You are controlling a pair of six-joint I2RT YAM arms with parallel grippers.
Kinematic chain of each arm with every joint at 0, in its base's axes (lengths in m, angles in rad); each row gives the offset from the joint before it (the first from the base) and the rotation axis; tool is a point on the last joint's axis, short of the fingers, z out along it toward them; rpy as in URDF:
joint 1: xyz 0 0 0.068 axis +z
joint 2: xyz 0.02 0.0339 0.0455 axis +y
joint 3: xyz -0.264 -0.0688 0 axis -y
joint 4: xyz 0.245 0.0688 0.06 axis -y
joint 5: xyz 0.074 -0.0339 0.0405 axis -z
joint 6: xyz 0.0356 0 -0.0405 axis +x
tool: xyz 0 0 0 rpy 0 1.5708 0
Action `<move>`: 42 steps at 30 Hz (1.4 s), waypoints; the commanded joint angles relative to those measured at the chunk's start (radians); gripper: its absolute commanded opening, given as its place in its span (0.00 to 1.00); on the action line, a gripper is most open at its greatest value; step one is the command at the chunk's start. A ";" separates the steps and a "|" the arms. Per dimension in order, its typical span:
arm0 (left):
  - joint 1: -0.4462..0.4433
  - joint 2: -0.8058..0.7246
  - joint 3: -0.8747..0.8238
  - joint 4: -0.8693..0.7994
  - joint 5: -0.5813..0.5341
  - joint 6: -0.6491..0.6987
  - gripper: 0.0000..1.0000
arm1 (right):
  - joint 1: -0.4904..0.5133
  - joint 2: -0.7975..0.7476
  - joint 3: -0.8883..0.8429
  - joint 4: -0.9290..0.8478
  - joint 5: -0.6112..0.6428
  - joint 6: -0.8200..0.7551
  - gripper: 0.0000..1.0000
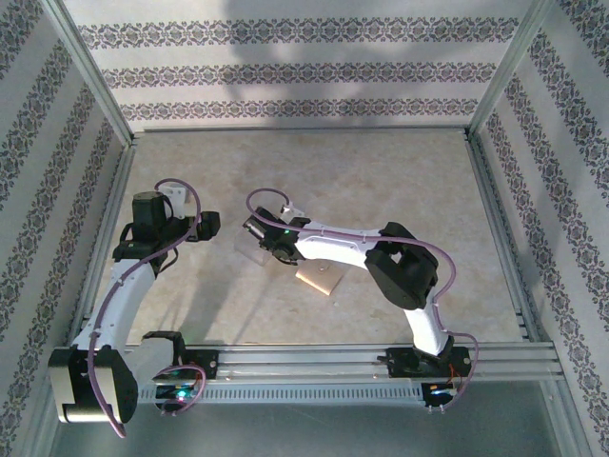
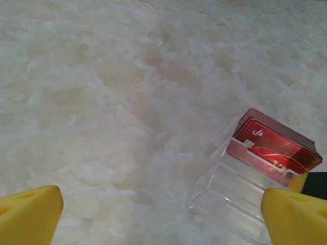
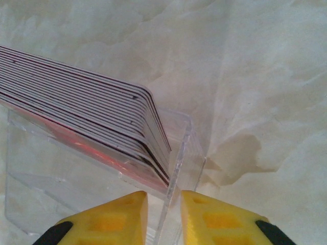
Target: Put the credit cards into the card holder
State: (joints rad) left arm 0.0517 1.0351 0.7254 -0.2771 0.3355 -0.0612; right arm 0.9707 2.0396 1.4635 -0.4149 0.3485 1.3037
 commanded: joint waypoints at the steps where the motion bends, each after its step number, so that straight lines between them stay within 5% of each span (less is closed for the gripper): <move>1: -0.013 -0.005 0.005 0.008 -0.015 -0.011 1.00 | -0.006 0.028 0.030 -0.021 0.006 -0.006 0.22; 14: -0.015 0.003 -0.019 0.035 0.010 -0.025 1.00 | -0.009 0.029 0.060 -0.044 0.018 -0.030 0.00; 31: -0.019 -0.009 -0.005 0.024 -0.015 -0.016 1.00 | -0.062 -0.078 0.077 -0.140 0.049 -0.093 0.00; 42: -0.023 -0.010 -0.009 0.032 -0.011 -0.017 1.00 | -0.203 -0.200 -0.022 -0.117 0.048 -0.164 0.00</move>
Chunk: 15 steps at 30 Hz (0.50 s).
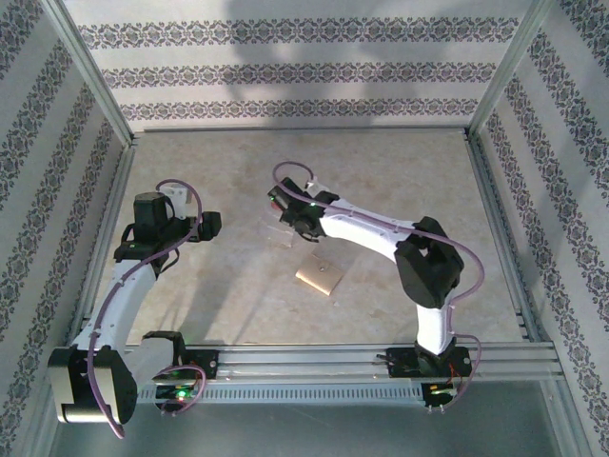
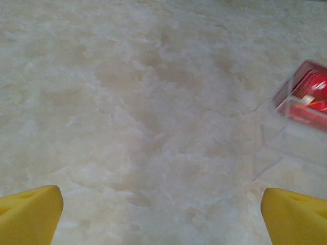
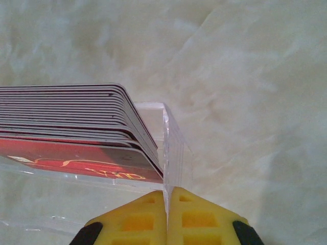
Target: Put the credit cards into the card holder
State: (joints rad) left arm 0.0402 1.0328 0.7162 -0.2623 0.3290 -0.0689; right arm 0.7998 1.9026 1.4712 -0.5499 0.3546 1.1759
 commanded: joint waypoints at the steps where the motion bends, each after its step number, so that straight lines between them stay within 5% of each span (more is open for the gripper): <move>1: -0.011 -0.005 0.004 0.010 -0.004 -0.010 1.00 | -0.048 -0.082 -0.049 0.018 0.038 -0.044 0.00; 15: -0.014 0.009 0.001 0.023 0.037 -0.029 1.00 | -0.259 -0.502 -0.543 0.064 0.069 -0.014 0.00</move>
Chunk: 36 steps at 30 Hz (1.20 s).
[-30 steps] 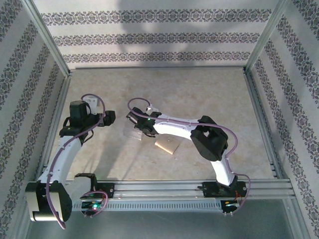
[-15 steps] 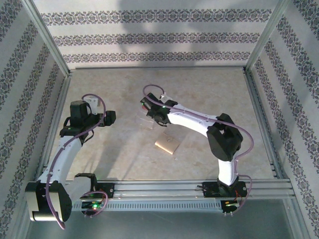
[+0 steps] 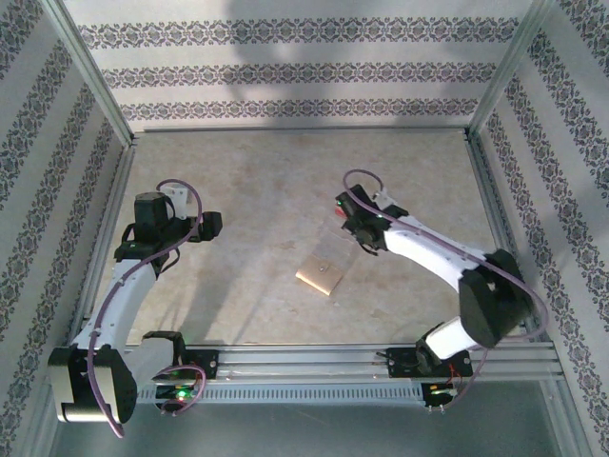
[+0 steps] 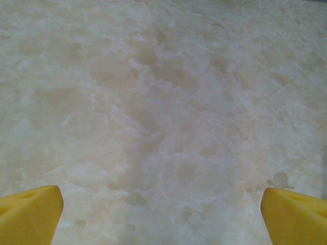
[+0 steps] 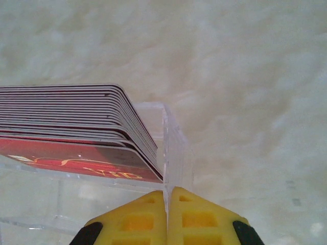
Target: Put the credit cards into the card holder
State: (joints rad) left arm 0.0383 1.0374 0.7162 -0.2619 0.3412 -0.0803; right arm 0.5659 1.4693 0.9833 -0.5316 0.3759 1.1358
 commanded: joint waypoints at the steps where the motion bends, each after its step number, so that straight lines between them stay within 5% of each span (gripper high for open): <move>1: -0.012 0.007 0.000 0.018 0.028 -0.017 1.00 | -0.041 -0.092 -0.084 0.048 0.038 0.041 0.00; 28: -0.010 0.030 0.012 0.022 0.018 -0.024 1.00 | -0.115 -0.234 -0.354 0.112 0.048 0.126 0.00; 32: -0.008 0.025 0.005 0.022 0.026 -0.024 1.00 | -0.112 -0.250 -0.367 0.112 0.039 0.128 0.12; 36: 0.002 0.025 0.012 0.020 0.009 -0.021 1.00 | -0.090 -0.313 -0.359 0.058 0.050 0.107 0.37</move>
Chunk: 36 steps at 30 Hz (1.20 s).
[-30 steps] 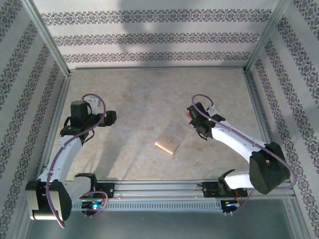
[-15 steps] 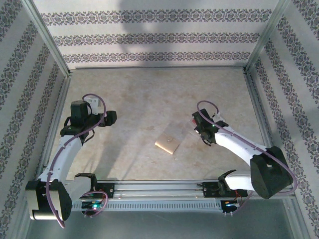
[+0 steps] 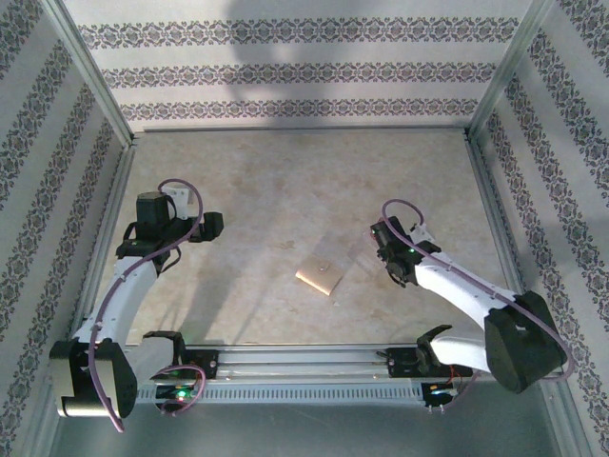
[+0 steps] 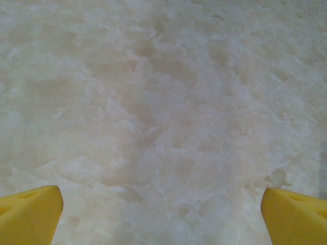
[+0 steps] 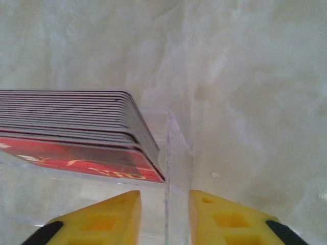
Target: Put the credit cards into the card holder
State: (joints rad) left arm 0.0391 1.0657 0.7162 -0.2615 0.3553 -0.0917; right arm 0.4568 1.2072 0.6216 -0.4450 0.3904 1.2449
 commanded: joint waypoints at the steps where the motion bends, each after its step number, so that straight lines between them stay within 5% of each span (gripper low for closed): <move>1: 0.001 -0.005 0.009 0.026 -0.003 -0.012 1.00 | 0.024 -0.070 0.003 -0.045 0.037 -0.007 0.40; 9: 0.008 0.013 0.014 0.024 0.009 -0.023 1.00 | 0.100 -0.207 0.047 -0.255 0.064 -0.102 0.55; 15: 0.009 0.005 0.019 0.018 0.019 -0.025 1.00 | 0.171 -0.172 0.201 -0.390 0.042 -0.335 0.64; 21: 0.019 -0.002 0.001 0.021 0.021 -0.022 1.00 | 0.284 -0.056 0.349 -0.384 -0.010 -0.548 0.84; 33: 0.021 -0.014 0.007 0.030 0.018 -0.027 1.00 | 0.364 0.302 0.517 -0.251 -0.375 -0.796 0.81; 36: 0.021 -0.020 0.006 0.015 0.022 -0.021 1.00 | 0.359 0.390 0.561 -0.254 -0.424 -0.820 0.87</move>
State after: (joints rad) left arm 0.0486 1.0695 0.7162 -0.2577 0.3664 -0.1070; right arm 0.8097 1.5482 1.1324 -0.7067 0.0647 0.4889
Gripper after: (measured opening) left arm 0.994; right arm 0.855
